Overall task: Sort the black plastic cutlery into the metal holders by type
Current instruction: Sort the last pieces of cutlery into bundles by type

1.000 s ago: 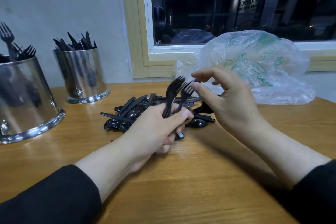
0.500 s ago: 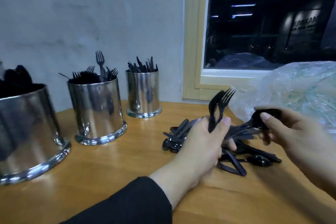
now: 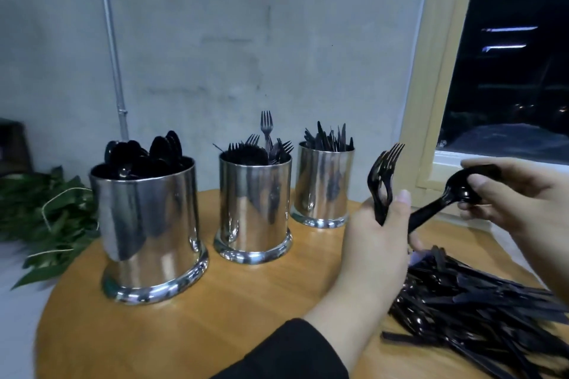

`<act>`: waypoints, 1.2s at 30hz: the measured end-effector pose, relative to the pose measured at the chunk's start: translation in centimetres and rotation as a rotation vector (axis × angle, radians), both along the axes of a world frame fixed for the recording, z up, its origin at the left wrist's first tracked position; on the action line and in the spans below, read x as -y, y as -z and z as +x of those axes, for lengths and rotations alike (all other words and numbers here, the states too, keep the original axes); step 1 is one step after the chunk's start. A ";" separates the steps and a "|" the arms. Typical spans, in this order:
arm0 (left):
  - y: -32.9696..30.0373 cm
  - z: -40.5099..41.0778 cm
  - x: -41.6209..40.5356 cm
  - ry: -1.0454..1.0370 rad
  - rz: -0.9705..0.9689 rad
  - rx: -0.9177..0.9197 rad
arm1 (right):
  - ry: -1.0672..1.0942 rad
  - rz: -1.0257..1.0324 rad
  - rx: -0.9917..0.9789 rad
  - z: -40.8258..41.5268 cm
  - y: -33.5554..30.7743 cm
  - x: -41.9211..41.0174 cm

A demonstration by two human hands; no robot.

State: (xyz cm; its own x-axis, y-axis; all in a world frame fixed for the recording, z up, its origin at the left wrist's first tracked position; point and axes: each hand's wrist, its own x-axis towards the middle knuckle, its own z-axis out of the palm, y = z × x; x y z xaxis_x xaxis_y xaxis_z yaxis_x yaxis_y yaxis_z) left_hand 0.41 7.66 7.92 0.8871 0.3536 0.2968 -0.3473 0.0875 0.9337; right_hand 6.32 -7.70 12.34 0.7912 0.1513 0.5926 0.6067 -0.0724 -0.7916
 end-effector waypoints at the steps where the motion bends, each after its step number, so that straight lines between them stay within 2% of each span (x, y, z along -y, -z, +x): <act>1: -0.1 0.0 -0.3 -0.014 -0.006 -0.003 | 0.007 -0.006 0.014 0.0 -0.1 -0.5; 13: -1.7 -2.9 -5.7 -0.012 -0.110 -0.002 | -0.066 -0.135 0.153 -0.4 -2.8 -6.4; 15: -1.2 -3.6 -7.1 -0.089 -0.128 -0.003 | -0.094 -0.128 0.176 -0.6 -3.2 -7.6; 18: -0.7 -5.3 -10.0 -0.348 0.008 -0.008 | -0.122 -0.062 0.216 -1.0 -4.4 -9.4; 20: -1.2 -7.3 -12.1 -0.434 0.064 0.010 | -0.114 0.014 0.248 -1.6 -5.5 -11.0; 26: -2.3 -13.0 -16.8 -0.353 -0.069 0.052 | -0.187 0.061 0.368 -5.9 -7.8 -18.6; 30: -1.6 -15.7 -19.5 -0.299 -0.112 0.031 | -0.224 -0.012 0.491 -7.7 -8.2 -23.4; 36: -0.8 -17.7 -21.6 -0.271 -0.099 -0.068 | -0.179 -0.141 0.540 -6.9 -7.5 -27.7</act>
State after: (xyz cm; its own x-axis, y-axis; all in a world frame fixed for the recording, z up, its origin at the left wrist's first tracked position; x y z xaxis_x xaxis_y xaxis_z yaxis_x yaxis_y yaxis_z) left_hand -17.27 29.22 8.70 0.7730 0.6044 0.1927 -0.3077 0.0917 0.9470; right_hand -0.57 20.03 19.83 0.3376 0.3608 0.8694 0.9340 -0.0139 -0.3569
